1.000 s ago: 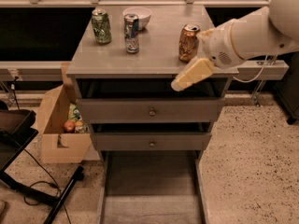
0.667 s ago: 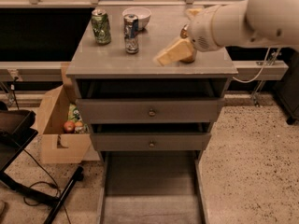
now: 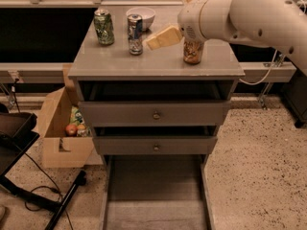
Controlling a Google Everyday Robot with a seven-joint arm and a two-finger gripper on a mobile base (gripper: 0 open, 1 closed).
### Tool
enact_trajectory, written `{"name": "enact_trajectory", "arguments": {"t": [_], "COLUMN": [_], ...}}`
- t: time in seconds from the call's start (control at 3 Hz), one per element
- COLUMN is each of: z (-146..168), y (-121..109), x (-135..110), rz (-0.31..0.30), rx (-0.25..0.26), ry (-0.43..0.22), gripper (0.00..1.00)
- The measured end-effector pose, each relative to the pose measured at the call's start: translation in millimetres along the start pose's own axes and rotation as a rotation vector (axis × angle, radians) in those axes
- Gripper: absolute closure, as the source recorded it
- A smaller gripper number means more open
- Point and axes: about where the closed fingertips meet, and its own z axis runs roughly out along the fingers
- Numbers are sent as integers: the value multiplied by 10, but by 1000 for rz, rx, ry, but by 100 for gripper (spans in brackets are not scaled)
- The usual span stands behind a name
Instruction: Place redbull can into bottom drawer
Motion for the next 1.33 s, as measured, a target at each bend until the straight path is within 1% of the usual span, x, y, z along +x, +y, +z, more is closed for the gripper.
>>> {"name": "enact_trajectory", "arguments": {"t": [0.33, 0.67, 1.0, 1.33], "z": [240, 726, 1187, 1490], "y": [-85, -265, -414, -459], "x": [142, 299, 395, 408], "rz": [82, 204, 273, 308], "rx": [35, 87, 117, 129], "ry": [-52, -146, -194, -212], "gripper": [0, 0, 0, 0]}}
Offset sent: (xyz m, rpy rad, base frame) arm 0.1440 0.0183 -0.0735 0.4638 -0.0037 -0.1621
